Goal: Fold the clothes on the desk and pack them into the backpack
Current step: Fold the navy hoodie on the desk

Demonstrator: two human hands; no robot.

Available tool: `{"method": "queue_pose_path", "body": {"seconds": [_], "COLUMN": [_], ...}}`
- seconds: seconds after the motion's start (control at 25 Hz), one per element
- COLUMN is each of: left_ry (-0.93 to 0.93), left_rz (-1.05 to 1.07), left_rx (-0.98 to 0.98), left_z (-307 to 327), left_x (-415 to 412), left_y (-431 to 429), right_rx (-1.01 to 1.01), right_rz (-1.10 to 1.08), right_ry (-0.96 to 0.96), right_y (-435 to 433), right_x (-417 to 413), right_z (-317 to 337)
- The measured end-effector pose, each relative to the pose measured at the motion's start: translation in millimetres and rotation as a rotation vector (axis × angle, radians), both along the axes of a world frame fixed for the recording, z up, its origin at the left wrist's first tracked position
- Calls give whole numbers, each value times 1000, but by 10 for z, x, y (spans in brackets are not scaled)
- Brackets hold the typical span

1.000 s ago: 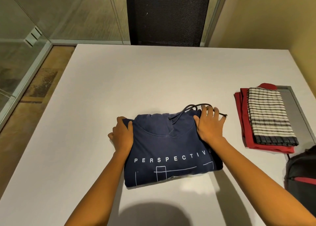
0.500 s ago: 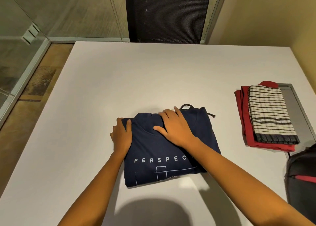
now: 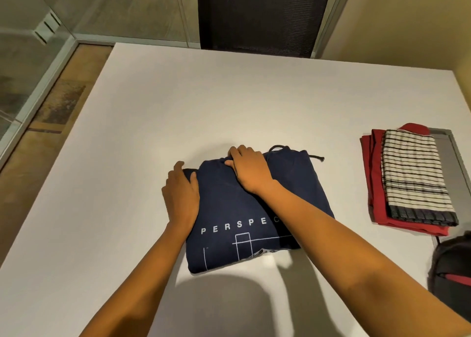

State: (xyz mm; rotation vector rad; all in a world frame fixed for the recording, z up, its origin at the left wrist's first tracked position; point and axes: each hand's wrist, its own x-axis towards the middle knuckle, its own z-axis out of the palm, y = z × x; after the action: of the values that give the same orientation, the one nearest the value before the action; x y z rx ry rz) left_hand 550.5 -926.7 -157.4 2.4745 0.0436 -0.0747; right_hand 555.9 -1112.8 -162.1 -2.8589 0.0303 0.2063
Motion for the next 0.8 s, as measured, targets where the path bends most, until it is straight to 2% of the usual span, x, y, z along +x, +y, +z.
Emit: {"method": "queue_pose_path", "body": {"seconds": [0.04,0.12,0.24,0.32,0.48,0.6,0.8], "left_ry": [-85,-221,-140,-51,-46,-80,-113], "left_rz": [-2,-135,-364,-358,-314,-285,-434], "left_rx": [106,182,303,345,358,348,438], "left_z": [56,183,154,22,-100,-11,-129], "left_x": [-24,-197,-543,-523,-317,-441,-898], "left_y": [-35,-193,-436,-500,-561,-621,-583], "right_rx": [34,176,362,246,-139,-183,-185], "right_rz": [-6,-64,-149,-112,-30,-29,-42], "right_ry": [-4,-124,-360,-373,-167,-57,-22], "right_y": [-20,-47,-37,-76,-217,-252,-330], "right_x": [1,-54,-485,-954,-1425,-1234,-1026], "right_z": [-28,63,368,453,220,51,-102]}}
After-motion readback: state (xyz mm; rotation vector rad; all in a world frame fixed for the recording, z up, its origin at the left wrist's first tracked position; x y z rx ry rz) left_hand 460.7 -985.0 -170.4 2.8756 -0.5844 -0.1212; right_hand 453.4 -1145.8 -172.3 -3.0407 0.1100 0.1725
